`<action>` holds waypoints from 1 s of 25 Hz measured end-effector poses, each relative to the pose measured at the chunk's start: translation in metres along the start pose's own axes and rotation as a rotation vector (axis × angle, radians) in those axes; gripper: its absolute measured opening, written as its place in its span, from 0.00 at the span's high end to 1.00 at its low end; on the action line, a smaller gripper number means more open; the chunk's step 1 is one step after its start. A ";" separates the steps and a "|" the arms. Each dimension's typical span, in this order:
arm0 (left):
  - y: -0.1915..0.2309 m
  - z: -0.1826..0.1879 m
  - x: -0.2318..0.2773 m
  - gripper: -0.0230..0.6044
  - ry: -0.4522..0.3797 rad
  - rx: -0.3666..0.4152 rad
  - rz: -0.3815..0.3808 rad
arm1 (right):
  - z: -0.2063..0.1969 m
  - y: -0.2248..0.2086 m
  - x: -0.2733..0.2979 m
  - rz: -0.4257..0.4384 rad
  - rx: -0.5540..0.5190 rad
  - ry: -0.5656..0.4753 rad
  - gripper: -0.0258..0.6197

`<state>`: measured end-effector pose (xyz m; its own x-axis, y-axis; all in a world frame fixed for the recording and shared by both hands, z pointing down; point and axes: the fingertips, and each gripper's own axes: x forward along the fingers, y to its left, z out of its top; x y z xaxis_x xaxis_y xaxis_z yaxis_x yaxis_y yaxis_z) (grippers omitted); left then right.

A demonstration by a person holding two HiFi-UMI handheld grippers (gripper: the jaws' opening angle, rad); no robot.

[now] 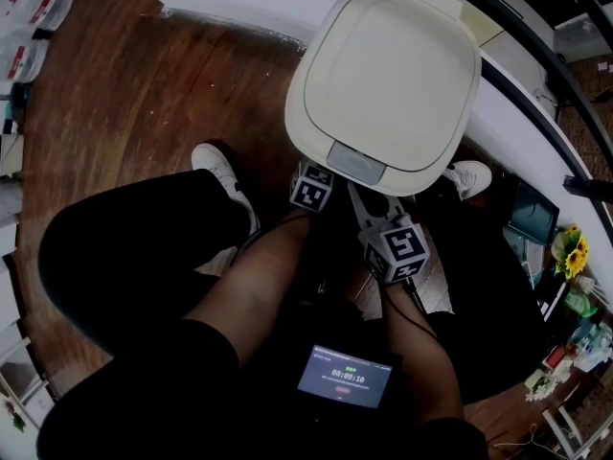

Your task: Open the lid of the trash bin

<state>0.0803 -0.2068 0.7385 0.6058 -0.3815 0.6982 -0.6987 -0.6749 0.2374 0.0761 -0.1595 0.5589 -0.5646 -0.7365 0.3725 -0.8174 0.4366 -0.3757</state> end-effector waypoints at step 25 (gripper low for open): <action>0.008 -0.007 0.003 0.90 0.056 -0.011 0.017 | -0.006 -0.002 0.000 -0.011 -0.004 0.009 0.93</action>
<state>0.0744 -0.2088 0.7473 0.5717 -0.3567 0.7389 -0.7130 -0.6616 0.2322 0.0770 -0.1578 0.5648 -0.5567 -0.7366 0.3841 -0.8239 0.4305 -0.3685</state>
